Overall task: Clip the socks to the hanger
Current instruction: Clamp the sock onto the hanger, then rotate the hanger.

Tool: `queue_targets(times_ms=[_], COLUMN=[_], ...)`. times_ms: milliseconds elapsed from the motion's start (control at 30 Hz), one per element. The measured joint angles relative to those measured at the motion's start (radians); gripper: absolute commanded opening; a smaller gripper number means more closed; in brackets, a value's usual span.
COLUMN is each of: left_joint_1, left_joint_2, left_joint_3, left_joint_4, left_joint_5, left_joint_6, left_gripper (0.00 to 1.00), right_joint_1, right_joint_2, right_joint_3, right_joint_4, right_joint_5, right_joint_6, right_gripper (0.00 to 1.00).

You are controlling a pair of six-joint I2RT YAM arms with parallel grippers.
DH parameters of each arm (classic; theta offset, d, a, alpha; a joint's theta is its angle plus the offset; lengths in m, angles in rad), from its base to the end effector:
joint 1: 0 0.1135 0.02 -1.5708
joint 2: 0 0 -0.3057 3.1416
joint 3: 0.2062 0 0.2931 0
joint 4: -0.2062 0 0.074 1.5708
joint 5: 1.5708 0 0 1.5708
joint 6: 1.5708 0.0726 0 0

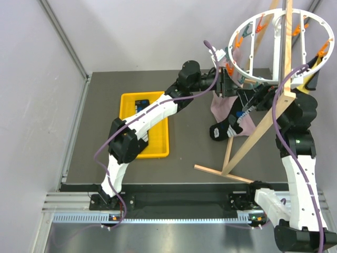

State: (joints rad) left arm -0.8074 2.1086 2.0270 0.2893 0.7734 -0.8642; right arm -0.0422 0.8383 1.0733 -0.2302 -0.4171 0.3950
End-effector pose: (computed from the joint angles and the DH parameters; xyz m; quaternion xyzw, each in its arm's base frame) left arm 0.3717 -0.4618 0.4384 0.2762 0.5916 -0.6929 0.3061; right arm 0.2220 0.0201 0.4666 0.0064 0.7055 0.2655 0.6571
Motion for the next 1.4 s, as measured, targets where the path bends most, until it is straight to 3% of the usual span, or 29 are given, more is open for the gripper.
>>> queue_targets(times_ms=[33,100,433,733,900,1133,1400], left_joint_1=[0.001,0.0,0.004,0.064,0.105,0.148,0.242], left_joint_2=[0.0,-0.006,-0.099,-0.311,-0.442,-0.603,-0.716], left_joint_3=[-0.002,-0.014,-0.113,-0.34,-0.441,-0.592,-0.766], left_joint_4=[0.0,-0.005,-0.177,-0.277,-0.336,-0.354,-0.39], left_joint_5=[-0.004,-0.019,-0.119,-0.192,-0.242,-0.27,-0.267], left_joint_6=[-0.001,0.004,0.074,0.156,0.233,0.294,0.322], left_gripper=[0.59,0.65,0.66,0.64,0.64,0.65,0.65], right_joint_1=[0.0,0.0,0.0,0.0,0.0,0.0,0.0], right_joint_2=[-0.004,-0.012,-0.047,-0.109,-0.146,-0.164,-0.16], right_joint_3=[0.008,0.023,0.119,0.128,0.128,0.119,0.063], right_joint_4=[-0.024,-0.063,-0.317,-0.467,-0.515,-0.537,-0.45], right_joint_5=[0.007,0.019,0.146,0.267,0.308,0.26,0.182], right_joint_6=[-0.006,-0.014,-0.064,-0.107,-0.116,-0.104,-0.06], right_gripper=[1.0,1.0,1.0,0.99,0.9,0.7,0.63])
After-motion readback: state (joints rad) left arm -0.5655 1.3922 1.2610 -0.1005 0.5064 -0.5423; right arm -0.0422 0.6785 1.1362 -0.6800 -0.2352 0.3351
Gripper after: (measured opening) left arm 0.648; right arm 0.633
